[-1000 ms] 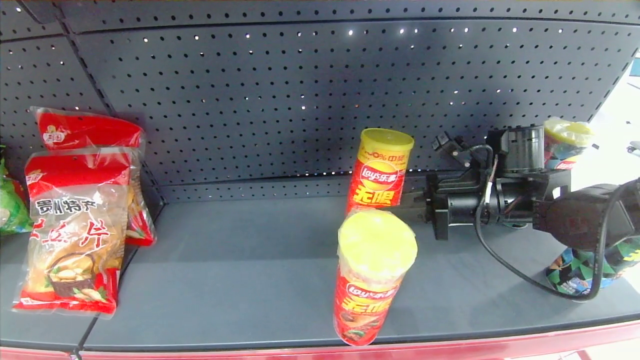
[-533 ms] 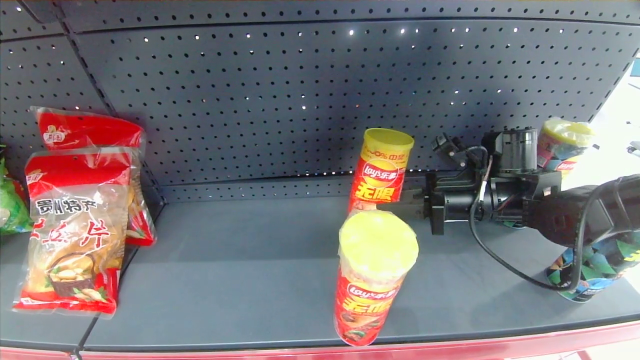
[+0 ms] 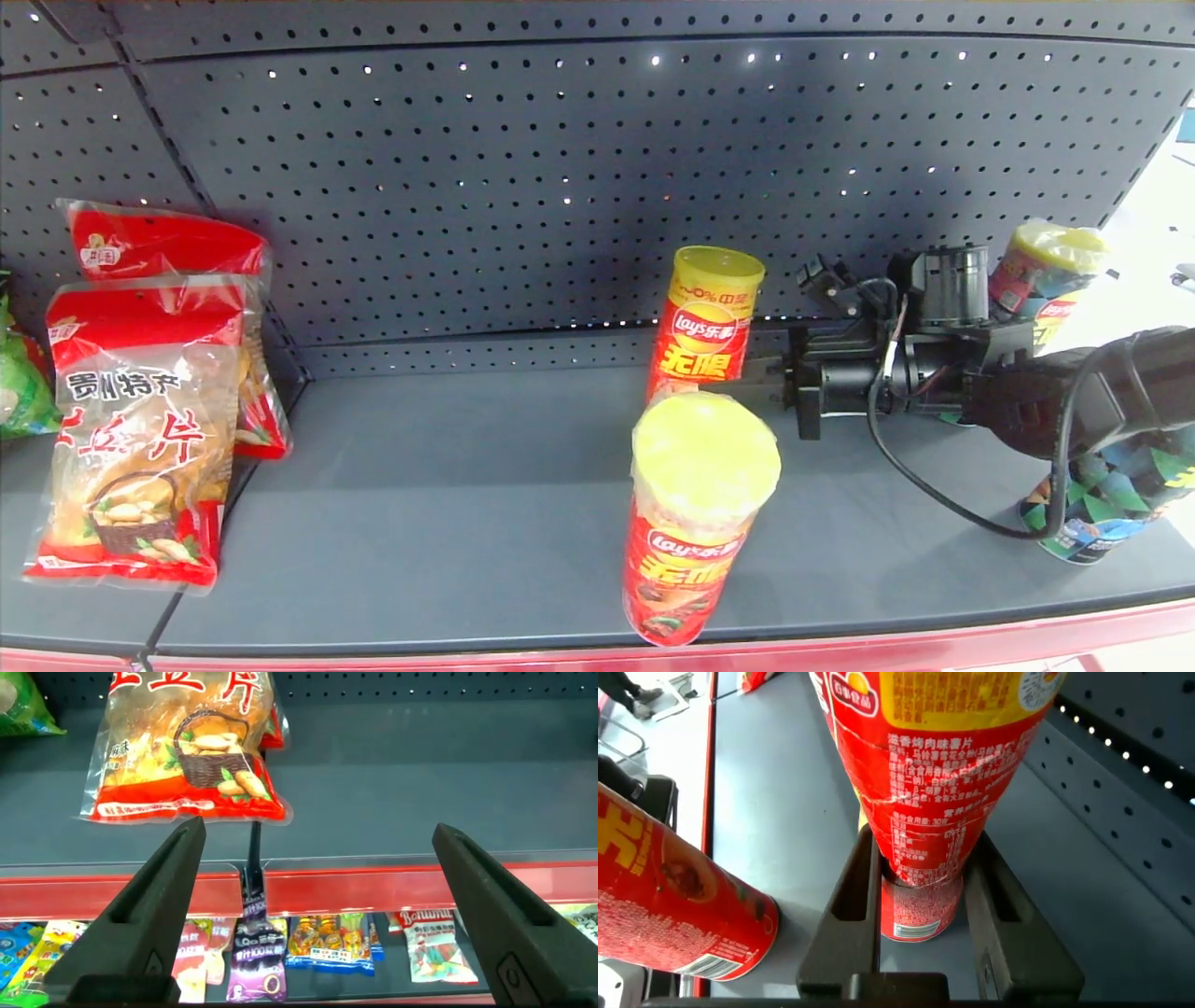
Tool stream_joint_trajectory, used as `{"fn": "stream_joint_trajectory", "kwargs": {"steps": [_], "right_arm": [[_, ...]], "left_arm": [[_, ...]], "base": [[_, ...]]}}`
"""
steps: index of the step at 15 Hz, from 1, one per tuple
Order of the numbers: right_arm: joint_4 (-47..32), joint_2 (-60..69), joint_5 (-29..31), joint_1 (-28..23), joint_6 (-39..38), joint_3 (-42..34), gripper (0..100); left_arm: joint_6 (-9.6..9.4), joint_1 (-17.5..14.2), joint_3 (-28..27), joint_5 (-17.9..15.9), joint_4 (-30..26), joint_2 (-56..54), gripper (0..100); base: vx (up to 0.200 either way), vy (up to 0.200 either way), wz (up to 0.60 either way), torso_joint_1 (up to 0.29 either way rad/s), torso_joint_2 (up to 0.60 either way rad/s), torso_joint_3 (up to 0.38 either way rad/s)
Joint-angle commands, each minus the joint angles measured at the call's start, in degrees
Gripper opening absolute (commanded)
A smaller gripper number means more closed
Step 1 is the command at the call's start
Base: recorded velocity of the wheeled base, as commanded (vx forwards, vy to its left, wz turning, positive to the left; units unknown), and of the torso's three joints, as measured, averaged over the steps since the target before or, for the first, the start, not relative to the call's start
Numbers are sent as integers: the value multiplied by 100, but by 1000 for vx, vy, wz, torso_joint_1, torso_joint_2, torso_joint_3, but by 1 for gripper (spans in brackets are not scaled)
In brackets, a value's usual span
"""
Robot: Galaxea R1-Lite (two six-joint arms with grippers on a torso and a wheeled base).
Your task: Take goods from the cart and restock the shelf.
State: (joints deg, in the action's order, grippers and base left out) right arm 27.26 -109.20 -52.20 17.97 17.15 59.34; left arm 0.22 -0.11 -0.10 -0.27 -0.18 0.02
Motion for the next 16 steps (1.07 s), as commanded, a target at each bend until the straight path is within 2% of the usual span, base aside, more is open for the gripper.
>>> {"fn": "stream_joint_trajectory", "kwargs": {"steps": [1, 10, 11, 16], "right_arm": [[-1, -13, -9, 5, -1, 7, 0], [-1, -31, -9, 110, 7, -37, 0], [-1, -22, -9, 110, 7, -54, 100], [-1, 110, -9, 119, 16, -178, 100]], "left_arm": [[4, -7, 1, 0, 1, -2, 100], [4, 2, 1, 0, 1, -2, 100], [4, 2, 1, 0, 1, -2, 100], [4, 2, 1, 0, 1, -2, 100]], "base": [[0, 0, 0, 0, 0, 0], [0, 0, 0, 0, 0, 0], [0, 0, 0, 0, 0, 0], [0, 0, 0, 0, 0, 0]]}}
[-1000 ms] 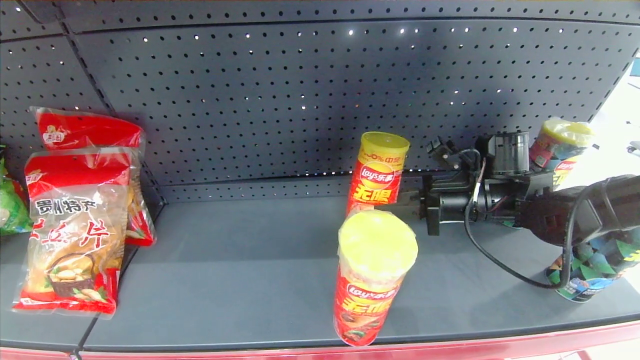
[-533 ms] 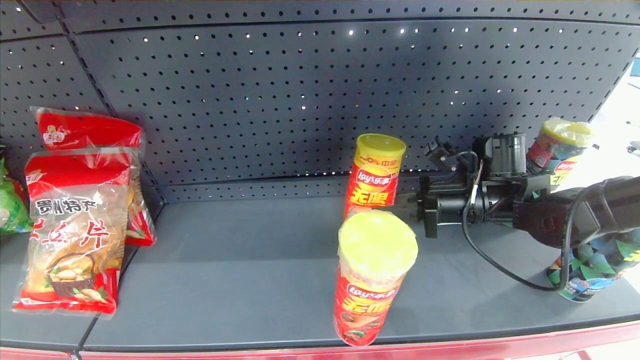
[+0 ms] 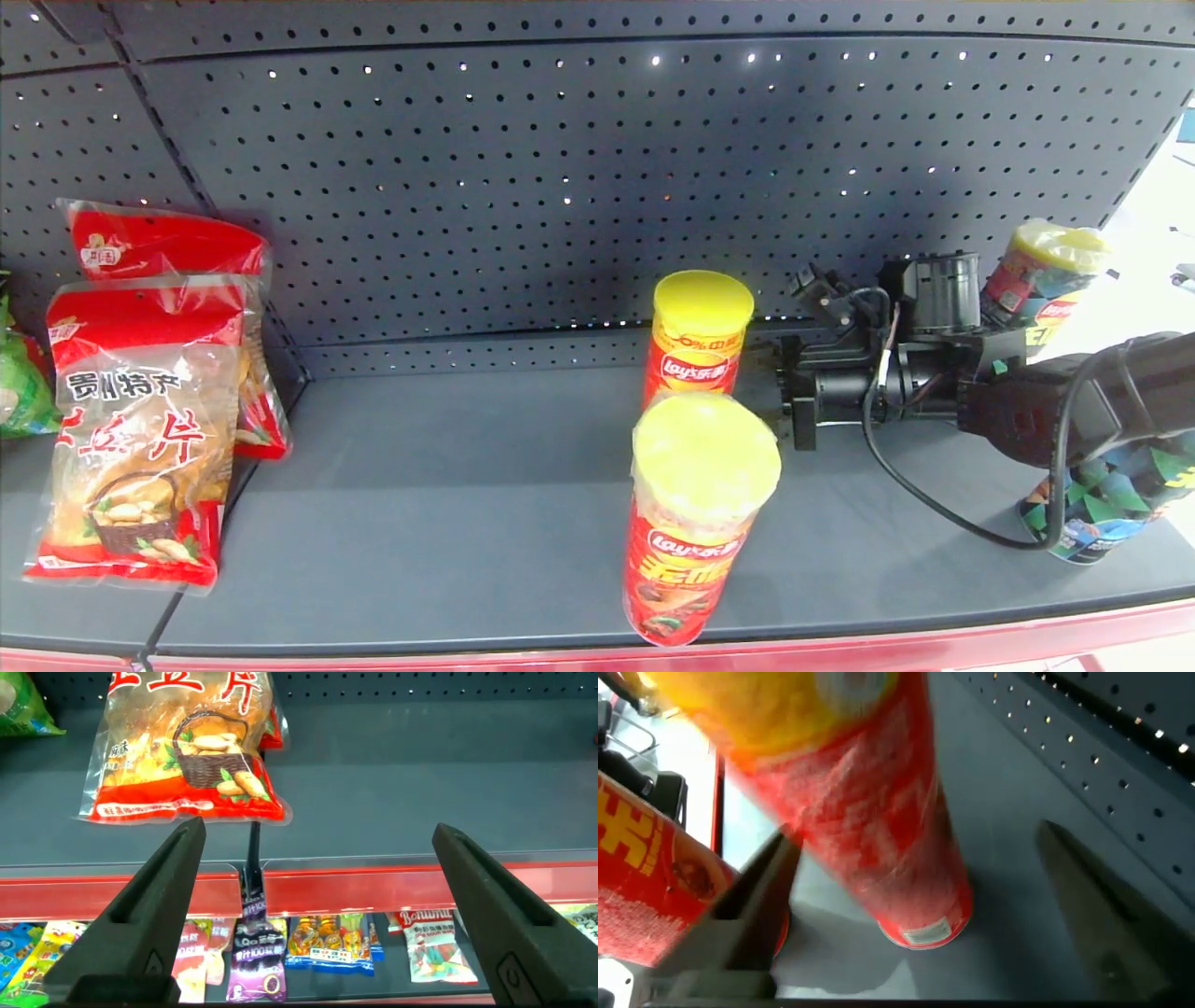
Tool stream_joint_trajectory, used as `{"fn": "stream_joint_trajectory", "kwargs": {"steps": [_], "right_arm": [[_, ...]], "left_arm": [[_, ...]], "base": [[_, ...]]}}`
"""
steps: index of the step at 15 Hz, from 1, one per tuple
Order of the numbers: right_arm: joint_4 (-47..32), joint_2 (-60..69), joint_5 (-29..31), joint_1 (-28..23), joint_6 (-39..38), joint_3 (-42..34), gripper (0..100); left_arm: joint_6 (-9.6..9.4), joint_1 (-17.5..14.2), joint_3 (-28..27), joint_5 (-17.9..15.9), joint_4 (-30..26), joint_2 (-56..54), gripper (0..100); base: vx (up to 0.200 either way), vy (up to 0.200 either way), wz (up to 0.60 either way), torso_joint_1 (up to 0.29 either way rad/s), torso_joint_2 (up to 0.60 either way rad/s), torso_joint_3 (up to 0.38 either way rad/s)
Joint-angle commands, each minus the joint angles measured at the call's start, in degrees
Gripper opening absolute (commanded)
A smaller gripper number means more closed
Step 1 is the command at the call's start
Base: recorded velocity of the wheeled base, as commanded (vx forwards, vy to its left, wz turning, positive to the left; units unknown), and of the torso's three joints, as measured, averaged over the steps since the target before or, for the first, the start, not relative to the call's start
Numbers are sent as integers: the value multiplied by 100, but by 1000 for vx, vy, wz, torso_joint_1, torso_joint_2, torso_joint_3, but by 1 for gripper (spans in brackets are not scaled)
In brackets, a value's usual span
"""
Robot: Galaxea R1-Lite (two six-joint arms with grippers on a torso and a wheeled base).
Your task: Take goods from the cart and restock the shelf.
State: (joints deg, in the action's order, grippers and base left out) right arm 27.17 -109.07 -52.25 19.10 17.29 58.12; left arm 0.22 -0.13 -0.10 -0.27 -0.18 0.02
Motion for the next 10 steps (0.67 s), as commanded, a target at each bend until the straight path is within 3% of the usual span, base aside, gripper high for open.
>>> {"fn": "stream_joint_trajectory", "kwargs": {"steps": [1, 10], "right_arm": [[-1, 132, -5, 6, 3, -91, 100], [7, 422, -13, -170, 64, -688, 100]], "left_arm": [[4, 5, 1, 0, 1, -2, 100], [4, -4, 1, 0, 1, -2, 100]], "base": [[0, 0, 0, 0, 0, 0], [0, 0, 0, 0, 0, 0]]}}
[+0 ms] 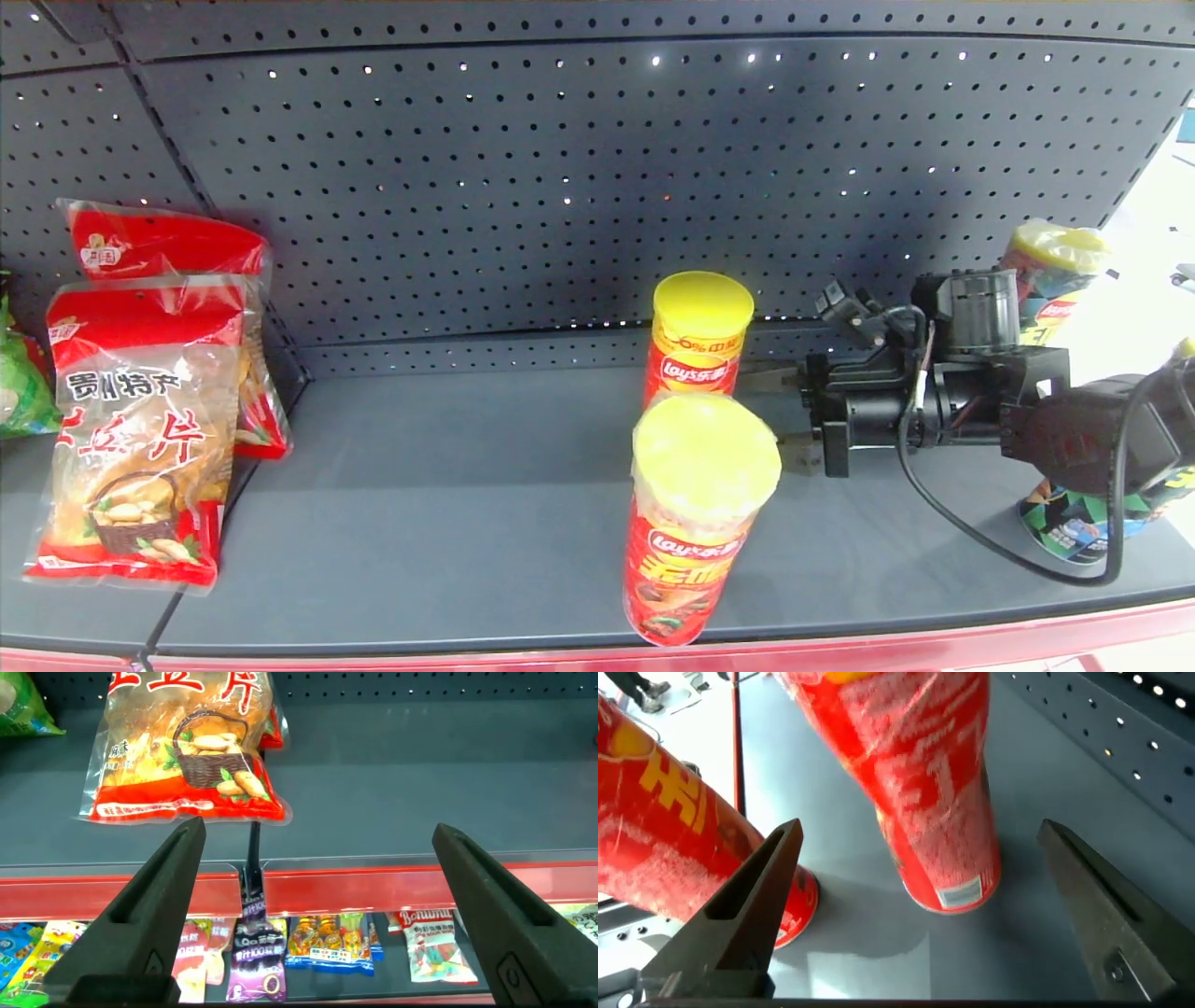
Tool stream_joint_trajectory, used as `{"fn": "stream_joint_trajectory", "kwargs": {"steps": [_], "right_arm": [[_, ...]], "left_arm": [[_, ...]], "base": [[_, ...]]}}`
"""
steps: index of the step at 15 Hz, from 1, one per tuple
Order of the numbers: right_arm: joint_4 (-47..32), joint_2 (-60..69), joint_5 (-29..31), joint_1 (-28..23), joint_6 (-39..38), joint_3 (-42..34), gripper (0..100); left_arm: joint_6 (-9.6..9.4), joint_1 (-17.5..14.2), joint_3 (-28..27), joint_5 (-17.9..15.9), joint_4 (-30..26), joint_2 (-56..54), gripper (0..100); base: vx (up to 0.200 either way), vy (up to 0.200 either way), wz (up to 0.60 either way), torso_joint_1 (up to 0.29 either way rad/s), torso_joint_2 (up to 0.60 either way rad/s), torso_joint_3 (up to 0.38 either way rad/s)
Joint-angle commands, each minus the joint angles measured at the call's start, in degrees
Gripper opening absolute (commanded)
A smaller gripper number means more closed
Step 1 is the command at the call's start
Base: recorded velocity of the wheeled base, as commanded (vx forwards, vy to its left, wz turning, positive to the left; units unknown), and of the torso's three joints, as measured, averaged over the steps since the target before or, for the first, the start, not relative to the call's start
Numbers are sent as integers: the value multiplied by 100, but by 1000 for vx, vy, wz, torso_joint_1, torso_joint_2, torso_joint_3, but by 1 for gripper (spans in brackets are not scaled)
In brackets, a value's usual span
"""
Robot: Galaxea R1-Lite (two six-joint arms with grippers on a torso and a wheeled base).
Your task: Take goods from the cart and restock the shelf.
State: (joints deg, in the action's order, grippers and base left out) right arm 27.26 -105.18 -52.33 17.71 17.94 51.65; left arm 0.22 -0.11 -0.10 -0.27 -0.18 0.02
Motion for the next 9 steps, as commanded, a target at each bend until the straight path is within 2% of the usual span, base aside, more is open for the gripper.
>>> {"fn": "stream_joint_trajectory", "kwargs": {"steps": [1, 9], "right_arm": [[-1, 33, -5, -75, -1, -76, 100], [16, -143, 4, 154, 16, -32, 100]], "left_arm": [[4, 2, 1, 0, 1, -2, 100], [4, 2, 1, 0, 1, -2, 100]], "base": [[0, 0, 0, 0, 0, 0], [0, 0, 0, 0, 0, 0]]}}
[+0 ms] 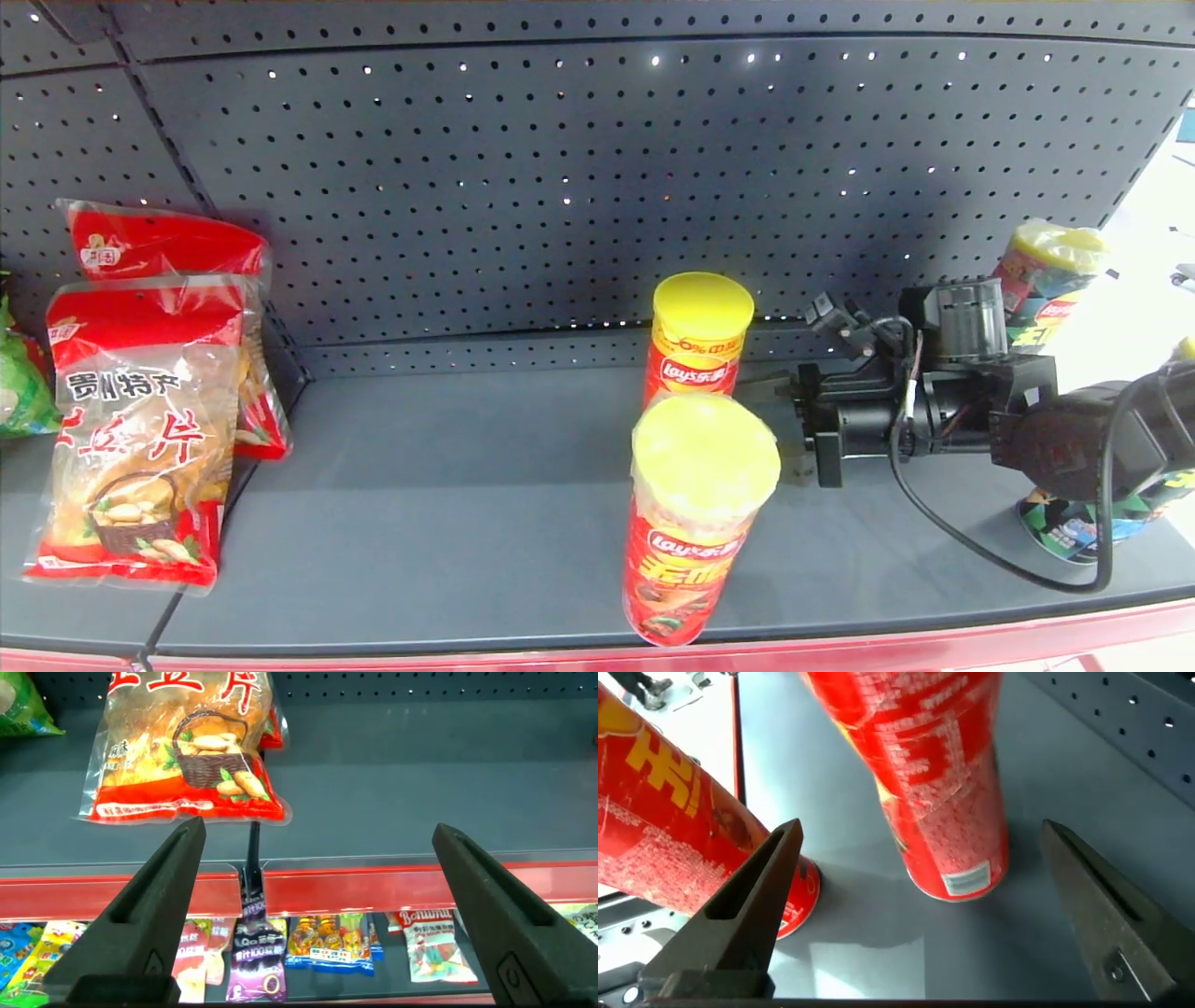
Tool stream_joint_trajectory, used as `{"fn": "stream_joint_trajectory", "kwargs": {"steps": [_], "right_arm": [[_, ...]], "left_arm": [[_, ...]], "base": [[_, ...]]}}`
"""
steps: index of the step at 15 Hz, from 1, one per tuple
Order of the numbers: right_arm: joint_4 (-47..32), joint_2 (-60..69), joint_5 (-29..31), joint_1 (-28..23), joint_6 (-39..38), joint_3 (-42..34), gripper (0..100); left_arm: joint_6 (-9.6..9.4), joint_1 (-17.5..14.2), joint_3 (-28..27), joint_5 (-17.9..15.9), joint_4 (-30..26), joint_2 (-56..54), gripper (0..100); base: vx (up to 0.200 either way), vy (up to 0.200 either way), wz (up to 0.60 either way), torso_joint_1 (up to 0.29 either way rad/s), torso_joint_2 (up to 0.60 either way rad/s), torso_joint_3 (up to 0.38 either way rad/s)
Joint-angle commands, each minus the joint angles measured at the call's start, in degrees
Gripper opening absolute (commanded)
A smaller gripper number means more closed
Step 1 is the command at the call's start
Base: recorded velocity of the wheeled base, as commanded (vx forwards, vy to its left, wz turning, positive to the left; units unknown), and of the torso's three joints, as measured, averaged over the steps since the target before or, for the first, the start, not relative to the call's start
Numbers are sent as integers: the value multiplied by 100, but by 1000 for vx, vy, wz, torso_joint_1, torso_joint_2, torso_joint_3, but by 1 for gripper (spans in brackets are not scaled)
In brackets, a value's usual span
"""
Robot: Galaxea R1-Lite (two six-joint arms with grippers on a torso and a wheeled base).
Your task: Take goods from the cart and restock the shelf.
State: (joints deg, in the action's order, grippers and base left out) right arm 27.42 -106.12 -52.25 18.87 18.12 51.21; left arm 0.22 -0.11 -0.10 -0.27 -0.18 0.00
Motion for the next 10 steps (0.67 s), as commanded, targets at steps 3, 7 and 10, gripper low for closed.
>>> {"fn": "stream_joint_trajectory", "kwargs": {"steps": [3, 7, 10], "right_arm": [[53, -58, -22, 55, -10, 12, 100], [80, 56, -31, 108, -1, -32, 100], [80, 127, -31, -244, 8, -199, 100]], "left_arm": [[4, -7, 1, 0, 1, 0, 100], [4, -7, 1, 0, 1, 0, 100], [4, -7, 1, 0, 1, 0, 100]], "base": [[0, 0, 0, 0, 0, 0], [0, 0, 0, 0, 0, 0], [0, 0, 0, 0, 0, 0]]}}
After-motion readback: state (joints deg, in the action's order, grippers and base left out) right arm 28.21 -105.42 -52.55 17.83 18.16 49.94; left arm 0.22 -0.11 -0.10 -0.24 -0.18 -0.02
